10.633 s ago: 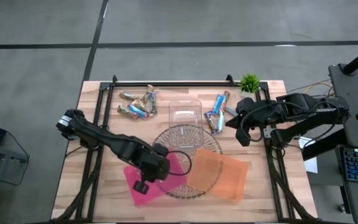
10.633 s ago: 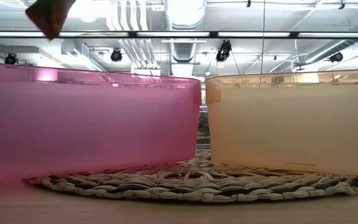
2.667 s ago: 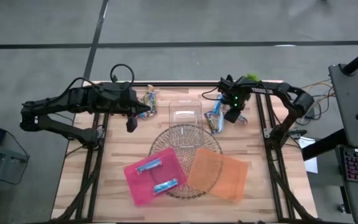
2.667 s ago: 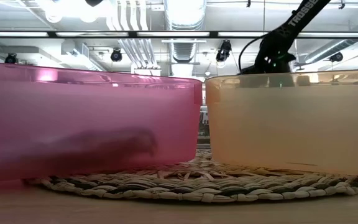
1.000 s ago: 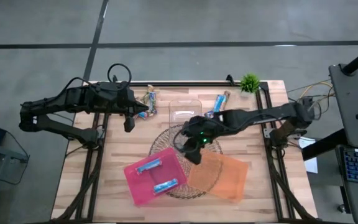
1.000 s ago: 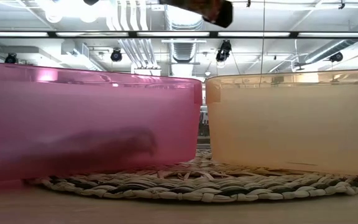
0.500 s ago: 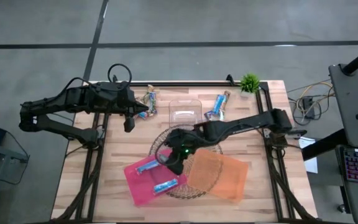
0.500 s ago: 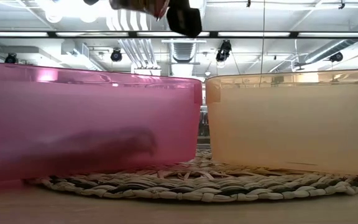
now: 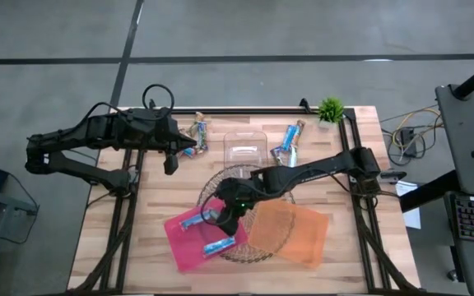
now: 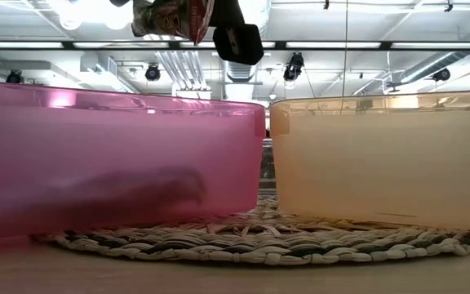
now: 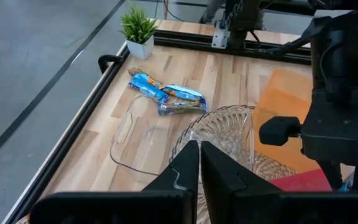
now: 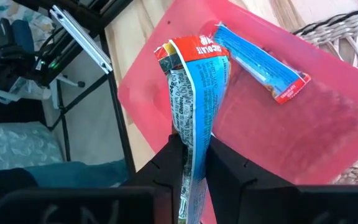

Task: Pick and place Granola Bars by type
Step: Put the red granola bar into the red bin

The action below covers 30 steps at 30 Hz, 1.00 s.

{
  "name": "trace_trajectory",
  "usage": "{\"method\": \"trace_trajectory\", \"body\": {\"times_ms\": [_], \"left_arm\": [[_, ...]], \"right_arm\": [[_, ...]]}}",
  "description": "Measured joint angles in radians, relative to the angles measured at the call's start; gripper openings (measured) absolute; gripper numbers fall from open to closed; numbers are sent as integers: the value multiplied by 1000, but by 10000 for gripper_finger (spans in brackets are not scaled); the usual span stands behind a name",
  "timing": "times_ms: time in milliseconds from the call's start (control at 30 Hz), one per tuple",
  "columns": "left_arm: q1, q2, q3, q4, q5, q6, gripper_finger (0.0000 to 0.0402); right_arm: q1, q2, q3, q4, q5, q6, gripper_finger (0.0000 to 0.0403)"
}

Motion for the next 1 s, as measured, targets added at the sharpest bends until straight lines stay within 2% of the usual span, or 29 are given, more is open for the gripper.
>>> {"method": "trace_trajectory", "body": {"times_ms": [800,1000], "left_arm": [[0,0,0,0,0,0,0],[0,0,0,0,0,0,0]], "right_arm": [[0,0,-2,1,3,-5,52],[0,0,-4,1,2,2,85]]}}
